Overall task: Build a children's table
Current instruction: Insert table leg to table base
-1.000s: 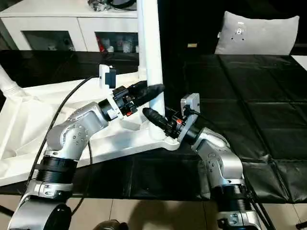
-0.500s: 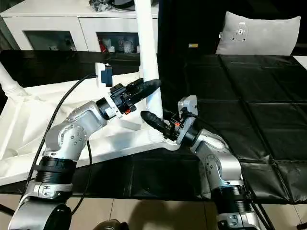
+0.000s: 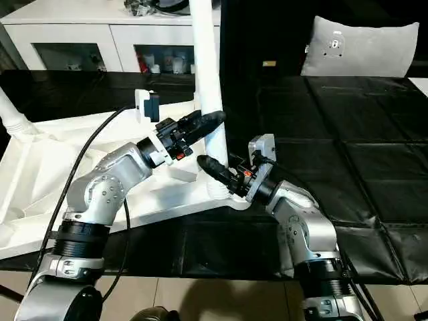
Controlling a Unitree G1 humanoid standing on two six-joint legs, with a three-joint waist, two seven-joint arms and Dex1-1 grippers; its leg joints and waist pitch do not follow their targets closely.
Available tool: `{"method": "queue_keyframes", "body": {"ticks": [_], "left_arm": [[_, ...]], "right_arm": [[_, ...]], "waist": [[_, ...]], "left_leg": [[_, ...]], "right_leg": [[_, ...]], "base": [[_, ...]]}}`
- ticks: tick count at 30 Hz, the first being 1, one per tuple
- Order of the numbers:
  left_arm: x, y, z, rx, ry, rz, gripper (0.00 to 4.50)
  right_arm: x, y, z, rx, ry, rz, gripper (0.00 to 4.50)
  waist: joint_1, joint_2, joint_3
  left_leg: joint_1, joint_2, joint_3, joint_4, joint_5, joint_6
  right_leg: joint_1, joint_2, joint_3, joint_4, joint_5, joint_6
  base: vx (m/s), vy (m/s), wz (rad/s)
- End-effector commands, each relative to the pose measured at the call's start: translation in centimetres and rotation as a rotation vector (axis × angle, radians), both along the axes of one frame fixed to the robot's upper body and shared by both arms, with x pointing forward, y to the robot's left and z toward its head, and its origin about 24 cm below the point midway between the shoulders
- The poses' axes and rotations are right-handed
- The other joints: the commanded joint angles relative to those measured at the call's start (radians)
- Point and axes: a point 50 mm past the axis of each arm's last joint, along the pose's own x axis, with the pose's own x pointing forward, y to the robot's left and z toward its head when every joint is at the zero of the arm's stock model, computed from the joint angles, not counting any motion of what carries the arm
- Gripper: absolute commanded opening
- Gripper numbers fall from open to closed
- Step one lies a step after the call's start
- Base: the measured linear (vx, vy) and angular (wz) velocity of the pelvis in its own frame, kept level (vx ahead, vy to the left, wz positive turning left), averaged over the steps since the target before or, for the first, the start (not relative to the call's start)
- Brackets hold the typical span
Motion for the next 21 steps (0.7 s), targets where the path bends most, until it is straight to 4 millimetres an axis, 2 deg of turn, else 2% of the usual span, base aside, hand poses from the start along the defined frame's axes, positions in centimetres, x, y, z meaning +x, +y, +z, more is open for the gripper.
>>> {"method": "queue_keyframes", "body": {"ticks": [1, 5, 7, 8, 15, 21], "left_arm": [[0.1, 0.1, 0.3, 0.012, -0.025, 0.026, 1.85], [0.1, 0.0, 0.2, 0.035, -0.033, 0.036, 1.85], [0.0, 0.0, 0.2, 0.040, -0.038, 0.033, 1.85], [0.0, 0.0, 0.2, 0.046, -0.045, 0.028, 1.85], [-0.5, -0.3, 0.2, 0.133, -0.113, -0.020, 1.85], [-1.0, -0.7, 0.3, 0.160, -0.149, -0.076, 1.85]], "right_arm": [[0.1, -0.1, -0.2, -0.021, 0.005, -0.011, 2.65], [0.1, -0.3, -0.2, -0.027, 0.004, -0.006, 2.90], [0.1, -0.5, -0.1, -0.030, 0.000, 0.000, 3.16], [0.1, -0.6, 0.1, -0.030, 0.005, 0.026, 3.24], [0.0, -2.2, 1.5, -0.075, 0.039, 0.146, 3.71], [0.3, -2.9, 1.8, -0.108, 0.066, 0.189, 3.87]], "waist": [[-0.001, -0.001, -0.072], [0.000, -0.006, -0.073], [0.000, -0.004, -0.073], [-0.001, -0.008, -0.073], [0.004, -0.007, -0.073], [0.006, -0.009, -0.074]], "left_leg": [[0.028, 0.076, -0.038, -0.061, -0.169, 0.043], [0.026, 0.075, -0.038, -0.059, -0.144, 0.051], [0.026, 0.075, -0.037, -0.058, -0.141, 0.057], [0.026, 0.075, -0.037, -0.058, -0.140, 0.059], [0.026, 0.076, -0.036, -0.054, -0.129, 0.068], [0.026, 0.077, -0.035, -0.051, -0.123, 0.070]], "right_leg": [[0.044, -0.086, 0.042, -0.069, 0.000, -0.231], [0.045, -0.086, 0.042, -0.067, 0.020, -0.229], [0.044, -0.086, 0.041, -0.067, 0.022, -0.231], [0.045, -0.086, 0.042, -0.067, 0.021, -0.231], [0.045, -0.085, 0.042, -0.066, 0.008, -0.230], [0.044, -0.085, 0.040, -0.064, 0.007, -0.244]], "base": [[0.000, 0.000, 0.00], [0.000, 0.000, 0.00], [0.000, 0.000, 0.00], [0.000, 0.000, 0.00], [0.000, 0.000, 0.00], [0.000, 0.000, 0.00]]}}
